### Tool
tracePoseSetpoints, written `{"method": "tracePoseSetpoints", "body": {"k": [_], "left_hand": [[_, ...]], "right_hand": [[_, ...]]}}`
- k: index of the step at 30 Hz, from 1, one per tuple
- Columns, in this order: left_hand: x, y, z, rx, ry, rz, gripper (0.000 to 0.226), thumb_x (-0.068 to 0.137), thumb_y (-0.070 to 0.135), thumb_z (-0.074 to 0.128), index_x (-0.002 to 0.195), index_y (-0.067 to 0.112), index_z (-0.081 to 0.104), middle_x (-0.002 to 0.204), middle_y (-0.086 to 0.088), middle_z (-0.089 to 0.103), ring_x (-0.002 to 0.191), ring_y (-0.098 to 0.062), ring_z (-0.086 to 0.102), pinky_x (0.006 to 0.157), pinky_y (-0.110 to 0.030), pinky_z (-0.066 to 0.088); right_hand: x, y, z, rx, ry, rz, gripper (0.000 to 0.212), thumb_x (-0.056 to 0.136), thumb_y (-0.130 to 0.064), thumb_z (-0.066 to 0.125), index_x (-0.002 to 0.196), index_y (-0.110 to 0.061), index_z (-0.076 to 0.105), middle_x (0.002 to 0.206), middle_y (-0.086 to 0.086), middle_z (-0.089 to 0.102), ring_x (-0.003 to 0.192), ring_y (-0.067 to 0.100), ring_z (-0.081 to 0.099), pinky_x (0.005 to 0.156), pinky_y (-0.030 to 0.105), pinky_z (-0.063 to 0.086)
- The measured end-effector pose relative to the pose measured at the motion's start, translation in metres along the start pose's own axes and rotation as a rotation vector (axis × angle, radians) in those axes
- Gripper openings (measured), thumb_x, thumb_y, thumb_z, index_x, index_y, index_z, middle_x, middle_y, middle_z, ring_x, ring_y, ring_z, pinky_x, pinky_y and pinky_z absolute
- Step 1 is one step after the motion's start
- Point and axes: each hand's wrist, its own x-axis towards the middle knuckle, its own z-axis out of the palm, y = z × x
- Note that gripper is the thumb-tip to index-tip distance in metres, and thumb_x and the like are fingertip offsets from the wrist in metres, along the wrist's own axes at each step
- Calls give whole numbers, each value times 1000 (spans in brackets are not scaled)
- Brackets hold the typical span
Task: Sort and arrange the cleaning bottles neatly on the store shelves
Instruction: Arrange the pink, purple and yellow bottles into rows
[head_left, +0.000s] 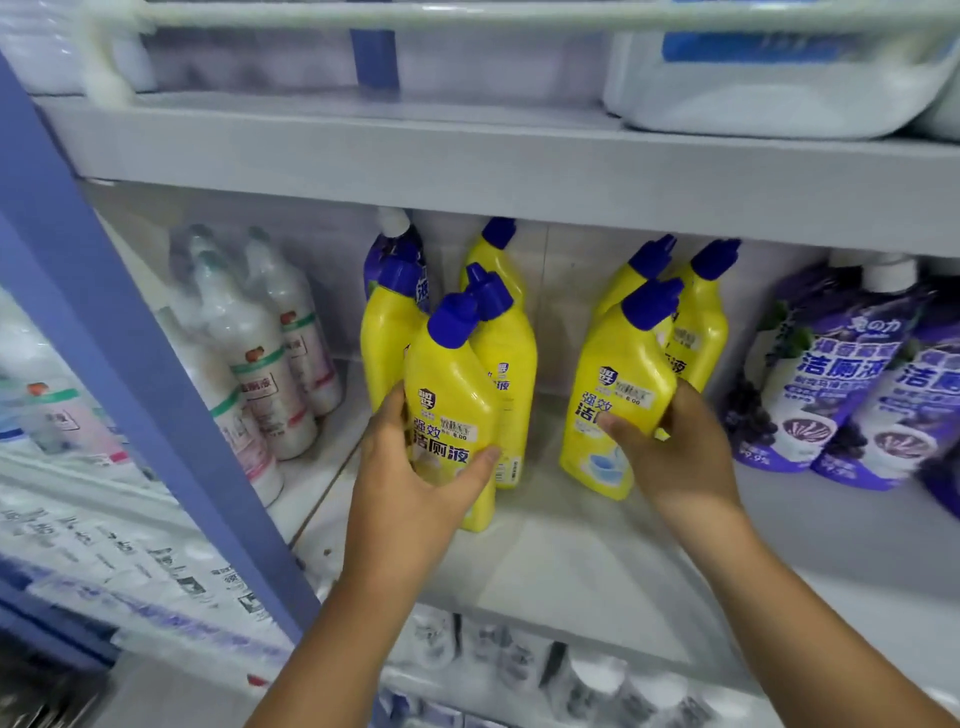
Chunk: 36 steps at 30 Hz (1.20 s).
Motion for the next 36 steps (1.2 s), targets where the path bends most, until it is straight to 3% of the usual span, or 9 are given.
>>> {"method": "tracePoseSetpoints", "body": {"k": [5, 9, 13, 17, 20, 22, 27, 32, 36], "left_hand": [[-5, 14, 21, -36, -51, 26, 94, 65, 59, 84, 147, 39, 42, 140, 15, 55, 127, -7, 56, 103, -38, 53], [-4, 23, 26, -149, -103, 46, 67, 76, 42, 85, 135, 38, 55, 130, 10, 62, 112, 0, 64, 93, -25, 55], [11, 18, -7, -209, 345, 97, 24, 90, 33, 72, 111, 31, 59, 109, 2, 69, 96, -6, 68, 86, -29, 56], [50, -4, -20, -136, 205, -22, 52, 85, 38, 80, 129, 23, 56, 123, -1, 69, 110, -17, 67, 100, -44, 54], [61, -12, -9, -54, 97, -58, 40, 86, 41, 78, 119, 32, 58, 107, 11, 72, 97, -8, 70, 94, -46, 57], [58, -16, -4, -44, 112, -55, 33, 88, 40, 77, 113, 33, 58, 99, 15, 72, 89, -2, 68, 91, -46, 57], [39, -15, 14, -61, 124, -42, 31, 85, 45, 77, 108, 35, 59, 98, 11, 74, 91, -13, 71, 85, -47, 58], [38, -11, 35, -112, 95, -15, 32, 80, 52, 74, 107, 42, 59, 96, 21, 73, 92, -10, 71, 85, -45, 58], [46, -4, 47, -154, 42, 27, 20, 85, 49, 70, 100, 39, 60, 89, 22, 73, 87, -4, 70, 77, -26, 52]], "right_hand": [[17, 7, 19, -12, 7, -61, 32, 86, -19, 79, 112, -19, 60, 97, -10, 69, 81, -16, 60, 67, 2, 43], [23, 12, 19, -17, -13, -25, 36, 86, -25, 80, 116, -22, 59, 111, -3, 69, 92, 7, 67, 89, 34, 56], [-8, -3, -1, 90, 212, -132, 28, 88, -33, 77, 105, -26, 57, 97, 4, 62, 85, 12, 64, 80, 34, 55], [-37, -29, 16, 192, -183, -61, 39, 77, -34, 86, 107, -31, 61, 102, -8, 67, 90, 0, 64, 76, 13, 51], [-39, -30, 46, 54, -351, -8, 52, 71, -43, 86, 114, -38, 58, 113, -15, 68, 103, 0, 64, 91, 28, 55], [-35, -29, 55, 72, -332, 15, 53, 73, -43, 82, 118, -31, 57, 115, -12, 69, 107, 9, 66, 94, 39, 55], [-42, -15, 26, 162, -217, 38, 41, 78, -23, 83, 111, -34, 61, 109, -14, 72, 101, 6, 68, 91, 38, 57], [-40, -3, -16, 143, 16, -50, 35, 80, -18, 84, 104, -30, 62, 97, -18, 69, 89, 1, 67, 74, 20, 55], [-28, 9, -29, 11, 72, -63, 30, 82, -23, 82, 102, -31, 62, 92, -18, 66, 89, -5, 63, 79, 25, 52]]}}
